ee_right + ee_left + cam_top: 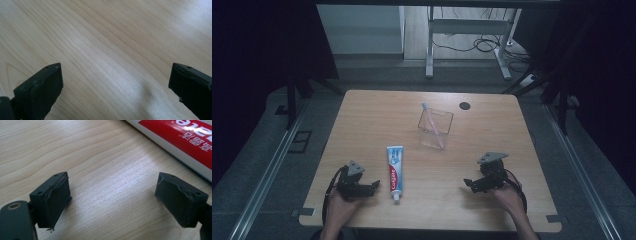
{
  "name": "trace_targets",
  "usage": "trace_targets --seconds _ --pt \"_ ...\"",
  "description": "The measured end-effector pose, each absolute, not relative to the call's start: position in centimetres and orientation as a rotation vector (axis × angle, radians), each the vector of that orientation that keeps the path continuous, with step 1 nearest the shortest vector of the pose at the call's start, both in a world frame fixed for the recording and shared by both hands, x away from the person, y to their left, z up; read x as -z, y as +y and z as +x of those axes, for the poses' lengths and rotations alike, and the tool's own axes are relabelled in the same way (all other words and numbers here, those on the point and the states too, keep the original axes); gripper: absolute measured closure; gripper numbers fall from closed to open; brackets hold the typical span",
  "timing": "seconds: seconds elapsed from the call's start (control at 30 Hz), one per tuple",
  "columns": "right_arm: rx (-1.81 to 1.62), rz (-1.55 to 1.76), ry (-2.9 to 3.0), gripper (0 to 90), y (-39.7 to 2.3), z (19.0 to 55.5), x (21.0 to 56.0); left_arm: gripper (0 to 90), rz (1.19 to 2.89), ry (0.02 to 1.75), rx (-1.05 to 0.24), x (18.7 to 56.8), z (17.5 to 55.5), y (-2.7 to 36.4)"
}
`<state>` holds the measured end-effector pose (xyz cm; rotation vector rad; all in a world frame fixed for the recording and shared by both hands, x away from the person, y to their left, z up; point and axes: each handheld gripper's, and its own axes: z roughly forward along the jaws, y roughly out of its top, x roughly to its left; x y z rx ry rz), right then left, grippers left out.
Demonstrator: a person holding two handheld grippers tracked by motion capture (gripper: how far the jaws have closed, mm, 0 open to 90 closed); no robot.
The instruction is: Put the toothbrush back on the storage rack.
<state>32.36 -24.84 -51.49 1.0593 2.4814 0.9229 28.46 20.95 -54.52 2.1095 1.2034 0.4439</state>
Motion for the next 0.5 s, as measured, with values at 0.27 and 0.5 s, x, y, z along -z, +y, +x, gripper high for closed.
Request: trace_targets --seconds 0.27,0.5 --pt "-0.93 1.08 2.477 0.0 -25.6 31.6 53.1 12.7 2.111 1.202 -0.445 54.5 28.5 21.0" --pt "-0.965 1.084 2.448 0.0 -26.0 31.2 54.2 12.7 2.11 1.202 -0.444 54.5 28.5 21.0"
